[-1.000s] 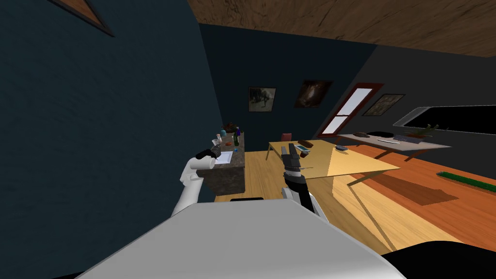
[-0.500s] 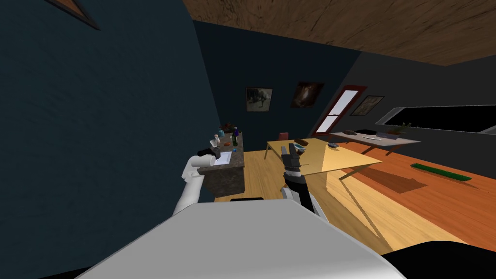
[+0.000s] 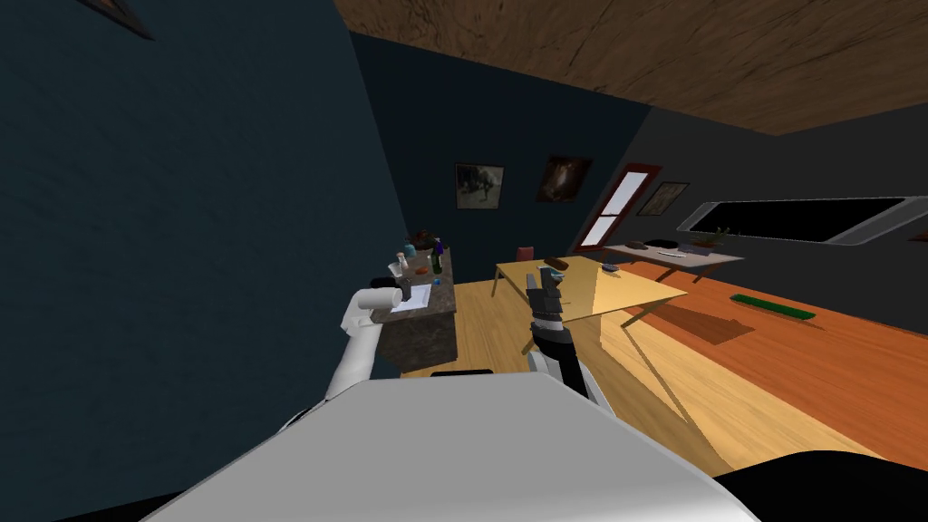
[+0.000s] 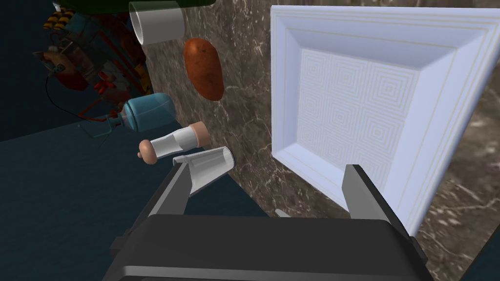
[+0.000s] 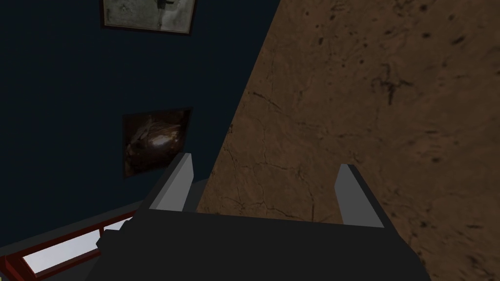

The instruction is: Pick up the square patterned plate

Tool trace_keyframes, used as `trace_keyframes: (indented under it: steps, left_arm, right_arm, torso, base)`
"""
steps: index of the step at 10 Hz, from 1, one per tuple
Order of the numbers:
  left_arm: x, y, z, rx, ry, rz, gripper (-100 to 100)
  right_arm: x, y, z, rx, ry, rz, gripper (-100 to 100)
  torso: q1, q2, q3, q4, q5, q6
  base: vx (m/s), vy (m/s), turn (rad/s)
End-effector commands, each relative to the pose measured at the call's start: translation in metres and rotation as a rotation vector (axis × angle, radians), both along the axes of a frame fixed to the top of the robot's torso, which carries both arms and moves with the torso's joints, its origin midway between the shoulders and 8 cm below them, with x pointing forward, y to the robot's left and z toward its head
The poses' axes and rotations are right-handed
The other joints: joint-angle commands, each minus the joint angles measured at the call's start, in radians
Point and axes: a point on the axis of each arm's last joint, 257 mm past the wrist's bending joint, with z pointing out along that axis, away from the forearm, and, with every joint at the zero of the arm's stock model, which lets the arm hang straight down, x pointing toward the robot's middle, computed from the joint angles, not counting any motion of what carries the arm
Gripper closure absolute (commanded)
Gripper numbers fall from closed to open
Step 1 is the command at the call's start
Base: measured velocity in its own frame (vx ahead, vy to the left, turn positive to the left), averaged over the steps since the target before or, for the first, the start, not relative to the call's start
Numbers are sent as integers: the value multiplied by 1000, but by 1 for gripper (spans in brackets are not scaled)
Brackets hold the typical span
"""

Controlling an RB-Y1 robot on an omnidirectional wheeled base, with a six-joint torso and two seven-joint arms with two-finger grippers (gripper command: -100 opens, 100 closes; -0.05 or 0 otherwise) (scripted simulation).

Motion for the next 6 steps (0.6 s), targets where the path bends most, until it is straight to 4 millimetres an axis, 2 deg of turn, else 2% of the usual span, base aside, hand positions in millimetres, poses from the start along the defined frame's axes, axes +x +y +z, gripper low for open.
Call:
trace_keyframes:
  steps: [1,6]
  left_arm:
    - [-4,0,-6,-5,36,6,-100]
    - [-17,9,-30,-43,165,45,-100]
  right_arm:
    - [0,0,0,0,0,0,0]
    - [0,0,0,0,0,0,0]
  torso:
    - [0,0,0,0,0,0]
    - [-1,0,0,0,0,0]
  base:
    - [-4,13,13]
    - [-4,18,-83]
